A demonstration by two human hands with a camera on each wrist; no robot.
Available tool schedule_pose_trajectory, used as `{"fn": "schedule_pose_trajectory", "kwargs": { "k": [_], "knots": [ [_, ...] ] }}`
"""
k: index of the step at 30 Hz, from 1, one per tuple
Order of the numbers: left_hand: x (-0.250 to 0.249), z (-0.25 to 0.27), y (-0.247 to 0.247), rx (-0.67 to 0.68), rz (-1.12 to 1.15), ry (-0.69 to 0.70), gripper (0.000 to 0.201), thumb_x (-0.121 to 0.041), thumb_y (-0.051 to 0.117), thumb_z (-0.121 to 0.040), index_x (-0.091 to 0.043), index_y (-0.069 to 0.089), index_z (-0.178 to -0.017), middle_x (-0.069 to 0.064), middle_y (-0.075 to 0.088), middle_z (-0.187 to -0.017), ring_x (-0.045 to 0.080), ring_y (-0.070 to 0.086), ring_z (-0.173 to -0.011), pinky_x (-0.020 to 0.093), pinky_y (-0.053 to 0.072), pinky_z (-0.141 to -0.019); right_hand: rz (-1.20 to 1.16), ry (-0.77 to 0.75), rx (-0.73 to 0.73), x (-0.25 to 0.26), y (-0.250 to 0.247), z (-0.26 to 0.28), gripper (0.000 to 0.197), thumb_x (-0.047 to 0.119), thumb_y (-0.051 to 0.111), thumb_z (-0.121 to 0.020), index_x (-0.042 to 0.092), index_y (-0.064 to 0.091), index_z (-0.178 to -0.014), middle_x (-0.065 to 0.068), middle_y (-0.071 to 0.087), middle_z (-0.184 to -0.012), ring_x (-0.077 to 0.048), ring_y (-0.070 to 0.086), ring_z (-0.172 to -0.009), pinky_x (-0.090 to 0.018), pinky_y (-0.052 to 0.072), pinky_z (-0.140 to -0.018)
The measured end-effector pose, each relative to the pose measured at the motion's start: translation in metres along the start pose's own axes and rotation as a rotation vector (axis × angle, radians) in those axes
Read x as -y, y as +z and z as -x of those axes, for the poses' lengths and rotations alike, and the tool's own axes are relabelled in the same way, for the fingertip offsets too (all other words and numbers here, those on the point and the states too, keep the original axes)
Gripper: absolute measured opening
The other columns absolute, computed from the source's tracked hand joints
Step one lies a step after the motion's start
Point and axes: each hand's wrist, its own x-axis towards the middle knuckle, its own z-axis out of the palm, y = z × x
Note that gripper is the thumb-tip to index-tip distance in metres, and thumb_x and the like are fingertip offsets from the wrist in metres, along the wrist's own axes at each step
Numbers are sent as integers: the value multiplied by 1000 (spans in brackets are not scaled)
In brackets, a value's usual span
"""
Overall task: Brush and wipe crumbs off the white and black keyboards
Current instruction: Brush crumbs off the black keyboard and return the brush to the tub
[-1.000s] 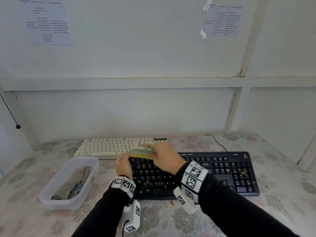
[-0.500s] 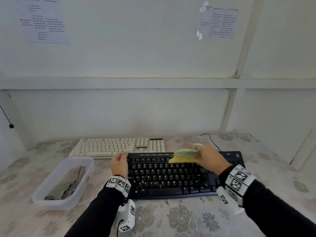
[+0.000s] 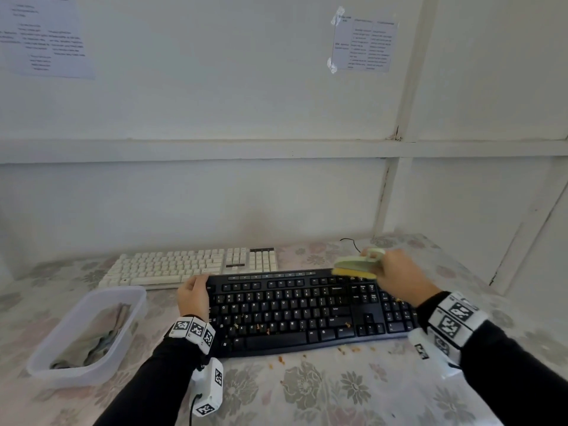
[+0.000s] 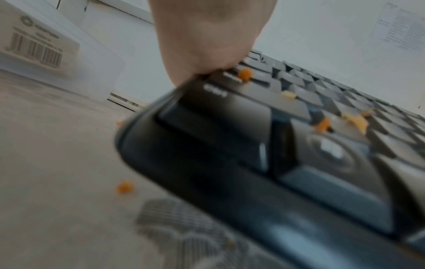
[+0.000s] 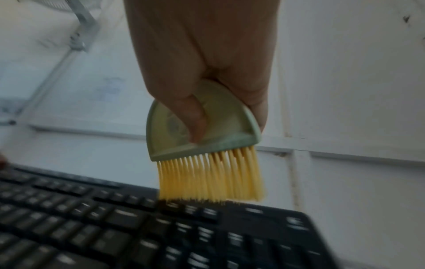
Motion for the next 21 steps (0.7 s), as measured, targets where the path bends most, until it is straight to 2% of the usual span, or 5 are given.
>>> {"fn": "schedule_pose_trajectory", "kwargs": {
  "k": [5, 8, 12, 16, 21],
  "knots": [
    [-3, 3, 1, -6, 1, -4, 28, -5, 51, -90, -10, 59, -64, -7, 56, -50, 14, 48, -60, 26, 41, -60, -177, -330, 84, 68, 32, -1, 27, -1, 46, -91, 13, 63, -108, 3, 58, -84, 3, 46, -58, -4, 37, -51],
    [-3, 4, 1, -7, 3, 0, 26, -5, 51, -90, -10, 60, -66, 1, 57, -61, 15, 50, -63, 26, 43, -61, -196, -422, 58, 82, 48, -5, 28, -5, 47, -88, 10, 65, -103, -3, 64, -87, -8, 48, -65, -5, 32, -56],
    [-4, 4, 1, -16, 10, 0, 26, -5, 50, -90, -10, 61, -66, -9, 59, -49, 14, 50, -61, 25, 43, -60, -136, -346, 48, 50, 42, -5, 27, -4, 48, -88, 14, 64, -100, -3, 65, -83, -12, 54, -65, -12, 37, -56],
    [-6, 8, 3, -25, -10, 17, 26, -5, 49, -90, -12, 60, -66, 2, 55, -65, 13, 49, -61, 22, 44, -56, -126, -182, 9, -9, 24, 5, 33, -6, 48, -88, 23, 63, -93, 7, 55, -69, -5, 50, -57, -7, 35, -46],
    [-4, 5, 2, -32, -45, 7, 25, -8, 51, -89, -13, 60, -66, 3, 54, -66, 14, 49, -62, 26, 41, -60, -71, -63, -65, -62, 7, 21, 27, 1, 52, -90, 26, 50, -79, 18, 46, -59, 2, 43, -51, -10, 41, -51]
  ]
}}
